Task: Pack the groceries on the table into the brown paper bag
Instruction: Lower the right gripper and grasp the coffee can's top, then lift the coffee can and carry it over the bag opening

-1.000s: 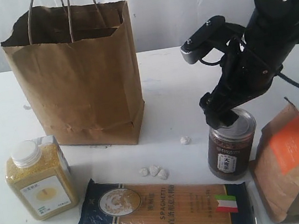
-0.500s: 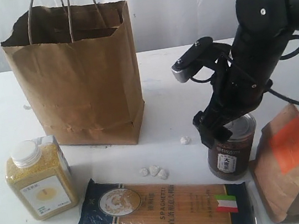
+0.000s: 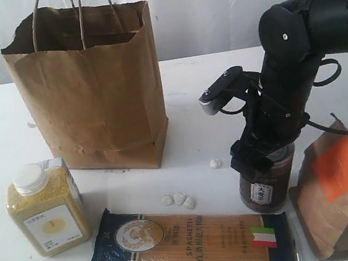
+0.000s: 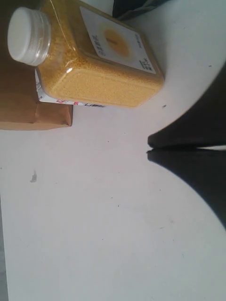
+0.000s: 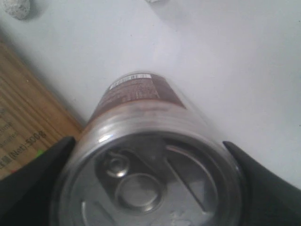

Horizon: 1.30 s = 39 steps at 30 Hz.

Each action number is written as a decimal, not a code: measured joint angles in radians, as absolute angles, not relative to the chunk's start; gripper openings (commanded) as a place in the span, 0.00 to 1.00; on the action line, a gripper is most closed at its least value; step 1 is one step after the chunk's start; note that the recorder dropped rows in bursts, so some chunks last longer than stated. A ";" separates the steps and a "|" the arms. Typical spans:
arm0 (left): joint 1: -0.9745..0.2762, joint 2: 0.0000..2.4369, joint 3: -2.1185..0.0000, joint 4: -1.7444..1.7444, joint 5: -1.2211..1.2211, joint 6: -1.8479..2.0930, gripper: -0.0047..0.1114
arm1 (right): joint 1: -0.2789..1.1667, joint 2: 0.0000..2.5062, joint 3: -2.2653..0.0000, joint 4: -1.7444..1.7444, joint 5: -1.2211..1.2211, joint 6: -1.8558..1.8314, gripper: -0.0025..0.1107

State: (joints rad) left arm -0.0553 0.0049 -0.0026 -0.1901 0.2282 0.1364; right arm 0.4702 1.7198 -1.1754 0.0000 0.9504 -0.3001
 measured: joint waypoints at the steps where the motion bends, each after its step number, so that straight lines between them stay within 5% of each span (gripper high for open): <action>1: -0.055 0.005 -0.003 -0.190 0.228 0.136 0.04 | 0.470 1.720 -1.175 0.000 0.950 -0.300 0.02; 21: -0.055 0.005 -0.003 -0.190 0.223 0.136 0.04 | 0.470 1.493 -1.568 0.021 0.948 -0.265 0.02; 39: -0.055 0.005 -0.003 -0.190 0.221 0.136 0.04 | 0.566 1.740 -1.950 0.145 0.862 -0.351 0.02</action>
State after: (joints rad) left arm -0.0553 0.0049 -0.0026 -0.1901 0.2205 0.1364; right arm 0.5665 1.7402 -1.9503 0.1448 0.8619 -0.3510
